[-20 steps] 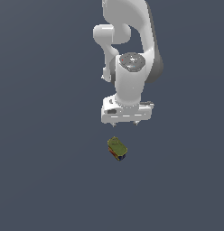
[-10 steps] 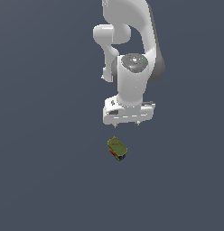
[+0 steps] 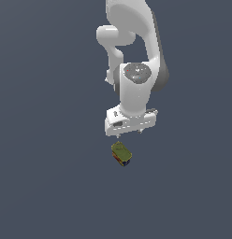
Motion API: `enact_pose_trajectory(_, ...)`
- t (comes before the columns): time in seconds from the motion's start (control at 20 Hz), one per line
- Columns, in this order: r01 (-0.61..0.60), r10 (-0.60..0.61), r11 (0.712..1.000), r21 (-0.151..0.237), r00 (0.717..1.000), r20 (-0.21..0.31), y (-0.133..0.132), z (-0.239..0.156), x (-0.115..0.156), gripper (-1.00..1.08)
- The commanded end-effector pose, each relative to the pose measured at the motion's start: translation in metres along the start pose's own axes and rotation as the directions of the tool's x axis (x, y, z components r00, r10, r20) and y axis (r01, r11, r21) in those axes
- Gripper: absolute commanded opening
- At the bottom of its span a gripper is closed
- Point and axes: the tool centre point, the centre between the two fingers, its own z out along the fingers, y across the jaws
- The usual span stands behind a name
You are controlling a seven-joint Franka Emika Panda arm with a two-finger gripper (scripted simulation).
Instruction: Pick up the object and move it to a goal position.
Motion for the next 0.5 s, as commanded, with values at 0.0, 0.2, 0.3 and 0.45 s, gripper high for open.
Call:
enact_pose_trajectory(0.0, 0.052, -0.052, 0.999, -0.002, 0.999, 0.002, 0.004, 0.005, 0.005, 1.00)
enact_pose_trajectory(0.2, 0.153, -0.153, 0.988, -0.005, 0.988, 0.005, 0.013, 0.015, 0.014, 1.00)
enact_pose_trajectory(0.3, 0.205, -0.205, 0.979, -0.006, 0.979, 0.007, 0.018, 0.021, 0.018, 1.00)
enact_pose_trajectory(0.45, 0.277, -0.277, 0.961, -0.007, 0.961, 0.010, 0.024, 0.029, 0.024, 1.00)
